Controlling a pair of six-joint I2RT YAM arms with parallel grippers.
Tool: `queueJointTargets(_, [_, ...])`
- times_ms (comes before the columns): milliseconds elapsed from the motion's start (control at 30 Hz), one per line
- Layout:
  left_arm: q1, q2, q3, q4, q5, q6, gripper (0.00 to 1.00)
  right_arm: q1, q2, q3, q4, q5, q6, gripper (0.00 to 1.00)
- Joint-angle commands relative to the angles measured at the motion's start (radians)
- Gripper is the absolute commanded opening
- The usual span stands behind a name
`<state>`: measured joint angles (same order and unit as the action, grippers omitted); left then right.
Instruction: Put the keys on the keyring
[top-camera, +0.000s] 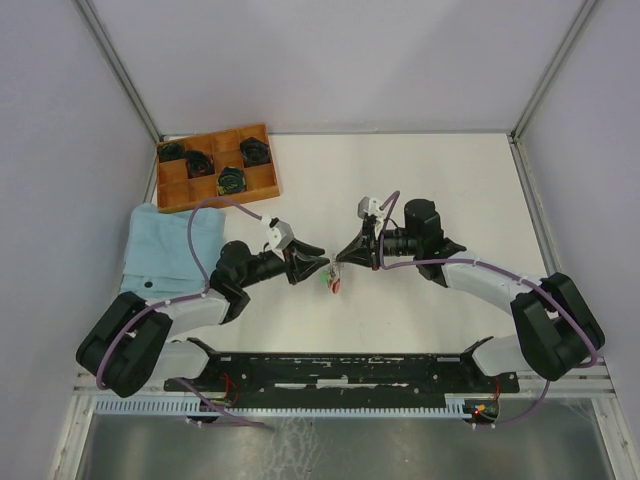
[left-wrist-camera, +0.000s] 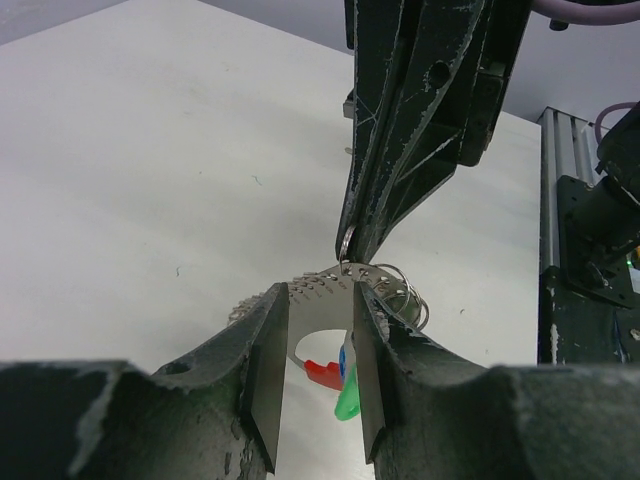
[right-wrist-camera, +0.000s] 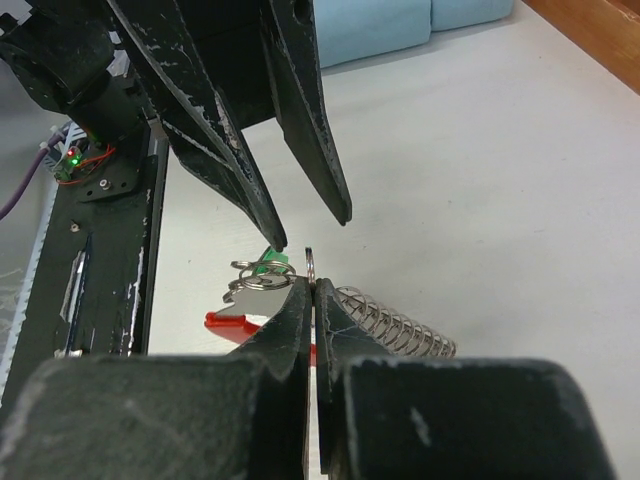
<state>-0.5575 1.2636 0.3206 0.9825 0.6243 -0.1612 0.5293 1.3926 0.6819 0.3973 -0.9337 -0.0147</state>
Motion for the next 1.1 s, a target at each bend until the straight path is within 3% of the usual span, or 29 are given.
queueJointTargets(0, [0.003, 0.035, 0.027, 0.130, 0.053, -0.037, 0.39, 0.002, -0.008, 0.005, 0.076, -0.038, 0.016, 0.01])
queueJointTargets(900, [0.001, 0.163, 0.061, 0.306, 0.186, -0.091, 0.27, 0.024, -0.011, 0.035, 0.010, -0.106, -0.009, 0.01])
queueJointTargets(1067, [0.002, 0.169, 0.069, 0.296, 0.219, -0.091, 0.14, 0.029, -0.010, 0.043, -0.005, -0.107, -0.017, 0.01])
